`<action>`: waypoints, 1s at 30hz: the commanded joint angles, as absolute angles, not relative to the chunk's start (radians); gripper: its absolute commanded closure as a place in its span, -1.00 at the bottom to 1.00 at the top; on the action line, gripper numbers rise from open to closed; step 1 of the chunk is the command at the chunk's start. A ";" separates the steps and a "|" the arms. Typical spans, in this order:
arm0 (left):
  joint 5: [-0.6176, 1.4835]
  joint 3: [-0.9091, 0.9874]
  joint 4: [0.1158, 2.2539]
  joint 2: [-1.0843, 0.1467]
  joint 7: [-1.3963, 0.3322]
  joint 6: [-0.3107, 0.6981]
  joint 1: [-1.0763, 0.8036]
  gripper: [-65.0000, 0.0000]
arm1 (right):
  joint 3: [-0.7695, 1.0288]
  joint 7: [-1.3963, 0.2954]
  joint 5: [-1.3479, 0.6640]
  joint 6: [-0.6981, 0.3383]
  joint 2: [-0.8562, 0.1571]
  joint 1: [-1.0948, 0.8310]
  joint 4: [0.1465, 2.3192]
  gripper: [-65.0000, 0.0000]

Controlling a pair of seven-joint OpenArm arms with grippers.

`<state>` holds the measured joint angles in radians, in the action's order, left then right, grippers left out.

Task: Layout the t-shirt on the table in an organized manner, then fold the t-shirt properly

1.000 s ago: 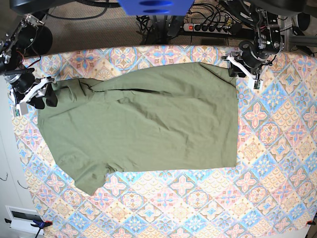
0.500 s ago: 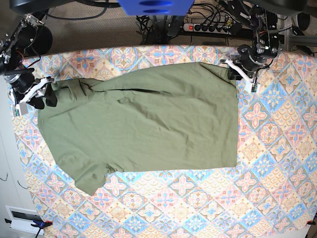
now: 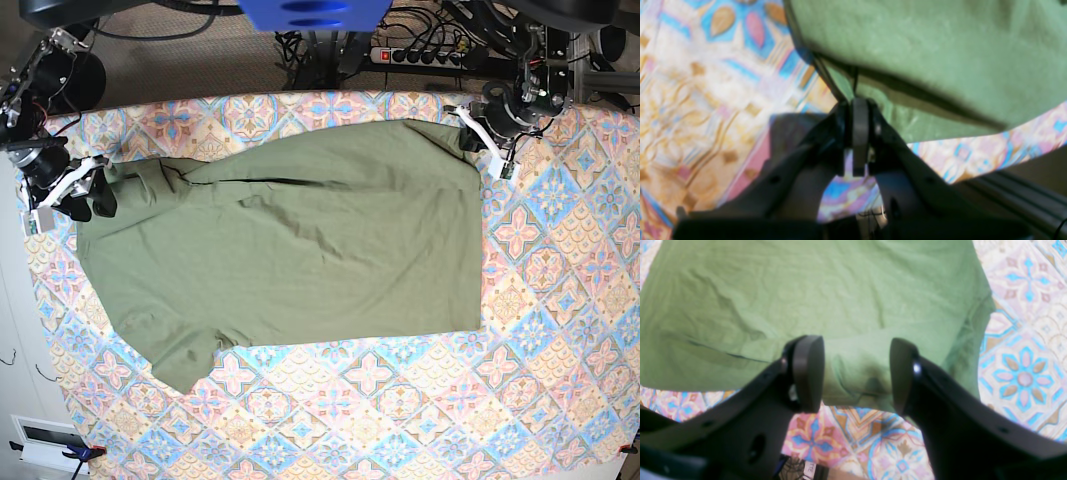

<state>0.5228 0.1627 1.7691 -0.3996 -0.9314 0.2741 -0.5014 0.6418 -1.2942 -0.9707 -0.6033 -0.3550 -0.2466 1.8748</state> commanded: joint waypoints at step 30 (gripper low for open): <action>0.496 0.236 1.773 -0.513 -0.961 0.263 -0.568 1.00 | 0.650 -1.259 -0.806 -0.604 -0.380 -0.381 1.615 0.05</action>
